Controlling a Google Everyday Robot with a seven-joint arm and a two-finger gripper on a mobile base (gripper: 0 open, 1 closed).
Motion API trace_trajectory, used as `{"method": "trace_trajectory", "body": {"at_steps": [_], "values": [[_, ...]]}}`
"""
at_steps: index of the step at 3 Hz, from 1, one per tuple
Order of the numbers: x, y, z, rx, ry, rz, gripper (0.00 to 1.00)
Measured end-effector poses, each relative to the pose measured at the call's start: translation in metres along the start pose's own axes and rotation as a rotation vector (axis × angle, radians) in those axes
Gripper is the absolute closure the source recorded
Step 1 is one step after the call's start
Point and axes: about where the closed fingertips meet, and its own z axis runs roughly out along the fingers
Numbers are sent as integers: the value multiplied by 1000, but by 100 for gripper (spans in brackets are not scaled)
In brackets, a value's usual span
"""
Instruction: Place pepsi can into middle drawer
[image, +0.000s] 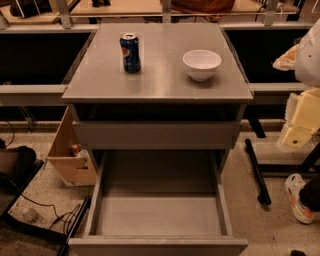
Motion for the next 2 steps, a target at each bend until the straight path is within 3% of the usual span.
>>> {"method": "trace_trajectory", "body": {"at_steps": [1, 2], "values": [[0, 0, 0, 0, 0, 0, 0], [-9, -16, -1, 54, -74, -36, 0]]}}
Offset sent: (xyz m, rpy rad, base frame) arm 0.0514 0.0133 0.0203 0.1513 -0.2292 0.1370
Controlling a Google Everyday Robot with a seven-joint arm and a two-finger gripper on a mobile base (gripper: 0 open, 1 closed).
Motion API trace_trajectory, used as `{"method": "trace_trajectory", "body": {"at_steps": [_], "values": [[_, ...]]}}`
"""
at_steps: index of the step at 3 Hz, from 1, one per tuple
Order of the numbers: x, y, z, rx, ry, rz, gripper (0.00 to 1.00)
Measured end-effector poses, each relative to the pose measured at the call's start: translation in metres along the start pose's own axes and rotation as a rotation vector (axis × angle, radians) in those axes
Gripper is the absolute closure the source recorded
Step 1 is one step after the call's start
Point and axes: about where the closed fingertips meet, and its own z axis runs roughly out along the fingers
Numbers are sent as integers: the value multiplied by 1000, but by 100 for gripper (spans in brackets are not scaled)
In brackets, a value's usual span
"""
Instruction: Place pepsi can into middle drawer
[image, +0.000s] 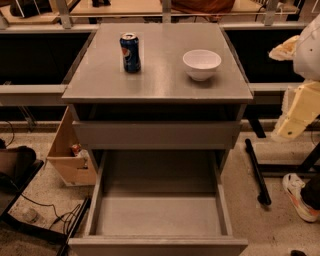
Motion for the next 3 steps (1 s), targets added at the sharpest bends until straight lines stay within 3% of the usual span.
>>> {"method": "trace_trajectory", "body": {"at_steps": [1, 2, 3], "values": [[-42, -49, 10, 96, -204, -77, 0], [-100, -105, 20, 176, -451, -101, 0], [-159, -153, 27, 202, -701, -87, 0]]}}
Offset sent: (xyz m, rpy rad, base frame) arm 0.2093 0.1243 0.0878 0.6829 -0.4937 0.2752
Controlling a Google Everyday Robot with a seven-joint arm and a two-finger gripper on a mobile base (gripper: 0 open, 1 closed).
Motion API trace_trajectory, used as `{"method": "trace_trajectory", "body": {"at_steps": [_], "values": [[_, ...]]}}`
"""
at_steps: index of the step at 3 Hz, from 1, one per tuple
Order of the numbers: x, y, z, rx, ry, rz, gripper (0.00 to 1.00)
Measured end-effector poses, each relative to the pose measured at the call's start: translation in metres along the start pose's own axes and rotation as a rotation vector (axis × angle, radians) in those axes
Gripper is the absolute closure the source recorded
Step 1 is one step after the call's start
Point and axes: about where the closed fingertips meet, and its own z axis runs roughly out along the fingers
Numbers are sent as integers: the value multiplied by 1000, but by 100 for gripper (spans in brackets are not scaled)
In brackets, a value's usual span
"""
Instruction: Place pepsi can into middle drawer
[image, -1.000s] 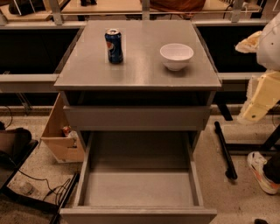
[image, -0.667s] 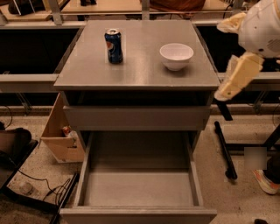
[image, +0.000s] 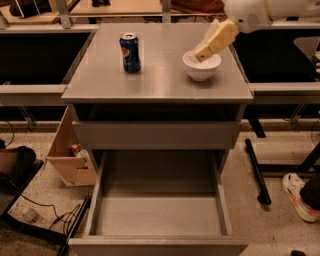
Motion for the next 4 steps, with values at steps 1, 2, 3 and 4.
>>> {"method": "trace_trajectory", "body": {"at_steps": [1, 2, 3, 4], "values": [[-24, -26, 36, 48, -125, 63, 0], [-25, -31, 39, 67, -134, 69, 0], [-15, -30, 75, 27, -176, 85, 0], [11, -35, 160, 16, -241, 173, 0]]}}
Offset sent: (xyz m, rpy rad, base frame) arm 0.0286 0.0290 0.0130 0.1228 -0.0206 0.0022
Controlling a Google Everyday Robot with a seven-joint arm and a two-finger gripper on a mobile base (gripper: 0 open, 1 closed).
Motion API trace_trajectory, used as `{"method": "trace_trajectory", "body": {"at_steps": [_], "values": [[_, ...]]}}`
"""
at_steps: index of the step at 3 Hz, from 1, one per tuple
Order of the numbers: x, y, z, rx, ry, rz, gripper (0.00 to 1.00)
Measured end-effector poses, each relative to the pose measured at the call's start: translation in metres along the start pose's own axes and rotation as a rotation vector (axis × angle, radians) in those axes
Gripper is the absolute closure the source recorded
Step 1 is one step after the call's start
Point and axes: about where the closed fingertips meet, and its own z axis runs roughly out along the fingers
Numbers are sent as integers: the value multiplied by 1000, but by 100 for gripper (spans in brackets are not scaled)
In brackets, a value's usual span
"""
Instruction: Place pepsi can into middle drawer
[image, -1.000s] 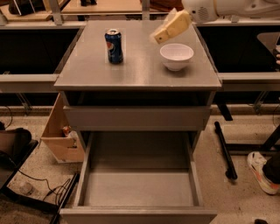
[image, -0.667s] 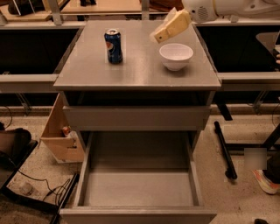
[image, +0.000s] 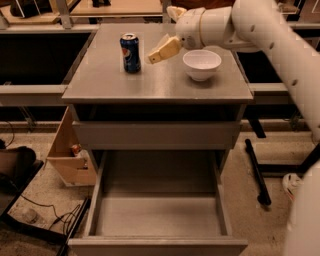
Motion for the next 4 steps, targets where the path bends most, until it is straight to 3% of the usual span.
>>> {"method": "trace_trajectory", "body": {"at_steps": [2, 3, 4], "values": [[24, -19, 83, 24, -92, 83, 0], [39, -9, 137, -1, -88, 162, 2], [51, -5, 166, -6, -72, 223, 25]]}}
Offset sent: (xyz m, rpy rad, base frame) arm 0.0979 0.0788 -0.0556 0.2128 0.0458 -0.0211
